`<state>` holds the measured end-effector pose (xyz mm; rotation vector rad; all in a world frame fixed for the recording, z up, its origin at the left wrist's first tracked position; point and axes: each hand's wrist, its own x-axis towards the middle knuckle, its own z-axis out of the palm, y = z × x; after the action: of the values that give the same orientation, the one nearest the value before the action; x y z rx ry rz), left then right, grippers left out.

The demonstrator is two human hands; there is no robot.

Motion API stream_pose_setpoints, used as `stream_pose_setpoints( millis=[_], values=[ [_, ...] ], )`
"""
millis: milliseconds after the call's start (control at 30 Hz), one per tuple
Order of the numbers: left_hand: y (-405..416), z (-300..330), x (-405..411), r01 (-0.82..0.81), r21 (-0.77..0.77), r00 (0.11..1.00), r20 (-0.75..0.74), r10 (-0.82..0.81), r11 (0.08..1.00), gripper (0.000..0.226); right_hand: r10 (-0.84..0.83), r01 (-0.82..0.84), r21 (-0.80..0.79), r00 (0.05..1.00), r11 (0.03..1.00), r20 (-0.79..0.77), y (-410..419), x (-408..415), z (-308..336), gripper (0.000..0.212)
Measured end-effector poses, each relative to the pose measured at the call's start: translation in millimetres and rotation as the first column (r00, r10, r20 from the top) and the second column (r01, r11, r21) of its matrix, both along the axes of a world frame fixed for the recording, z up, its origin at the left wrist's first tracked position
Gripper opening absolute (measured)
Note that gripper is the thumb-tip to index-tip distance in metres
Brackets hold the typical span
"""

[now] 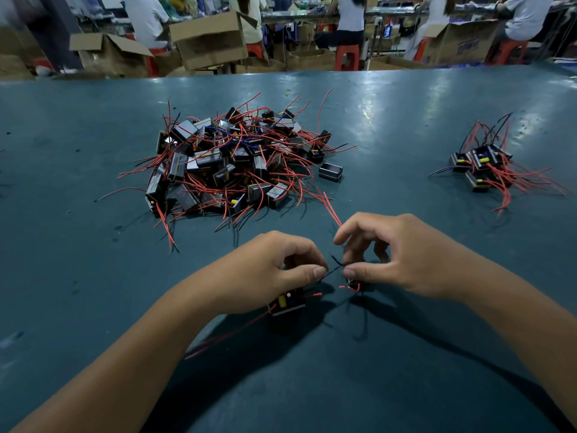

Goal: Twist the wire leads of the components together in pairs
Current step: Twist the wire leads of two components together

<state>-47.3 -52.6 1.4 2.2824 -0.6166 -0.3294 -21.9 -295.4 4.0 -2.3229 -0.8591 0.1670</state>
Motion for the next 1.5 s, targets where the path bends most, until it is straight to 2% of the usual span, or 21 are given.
stream_pose_setpoints(
  millis=[167, 333, 467, 567, 700, 800, 900, 1133, 1333, 1500],
  values=[
    [-6.4, -3.4, -1.4, -0.005, -0.086, 1.000, -0.007, 0.005, 0.996, 0.015, -0.025, 0.024, 0.031, 0.999, 0.999, 0.033, 1.8, 0.9, -4.6, 0.017],
    [-7.8, -12.9, 3.9, -0.099, -0.138, 0.995, -0.032, 0.095, 0.985, 0.007, -0.068, 0.066, 0.091, 0.997, 0.994, 0.020, 2.2, 0.4, -5.9, 0.020],
    [-0.3, -12.9, 8.7, -0.212, -0.211, 0.977, -0.051, 0.206, 0.954, 0.022, -0.093, 0.092, 0.131, 0.996, 0.987, 0.001, 3.1, -1.7, -5.0, 0.019],
    [-0.5, -12.4, 10.3, -0.226, -0.268, 0.972, -0.006, 0.233, 0.936, 0.010, -0.110, 0.111, 0.184, 0.994, 0.977, -0.017, 8.7, -5.0, -5.7, 0.016],
    [-1.9, -11.7, 7.9, -0.192, -0.325, 0.980, -0.010, 0.199, 0.926, 0.015, -0.182, 0.164, 0.208, 0.980, 0.964, 0.074, 16.3, -10.8, -9.0, 0.015],
    [-1.7, -12.5, 6.7, -0.193, -0.363, 0.981, -0.067, 0.181, 0.912, 0.012, -0.215, 0.183, 0.222, 0.968, 0.958, 0.130, 19.8, -14.4, -10.8, 0.014],
    [-3.0, -13.6, 7.6, -0.192, -0.382, 0.981, -0.060, 0.183, 0.904, 0.010, -0.248, 0.194, 0.271, 0.952, 0.943, 0.180, 23.0, -15.7, -12.4, 0.014],
    [-3.4, -11.5, 6.5, -0.209, -0.375, 0.976, -0.017, 0.219, 0.903, 0.009, -0.198, 0.236, 0.487, 0.972, 0.841, -0.130, 29.9, -15.8, -18.6, 0.011],
    [-6.9, -7.8, 5.0, -0.244, -0.409, 0.966, -0.023, 0.257, 0.879, 0.007, -0.164, 0.230, 0.569, 0.972, 0.789, -0.166, 33.7, -20.7, -16.7, 0.004],
    [-6.0, -7.7, 4.9, -0.243, -0.393, 0.961, 0.029, 0.276, 0.887, 0.011, -0.127, 0.300, 0.635, 0.944, 0.712, -0.304, 39.1, -22.9, -17.8, 0.011]
  ],
)
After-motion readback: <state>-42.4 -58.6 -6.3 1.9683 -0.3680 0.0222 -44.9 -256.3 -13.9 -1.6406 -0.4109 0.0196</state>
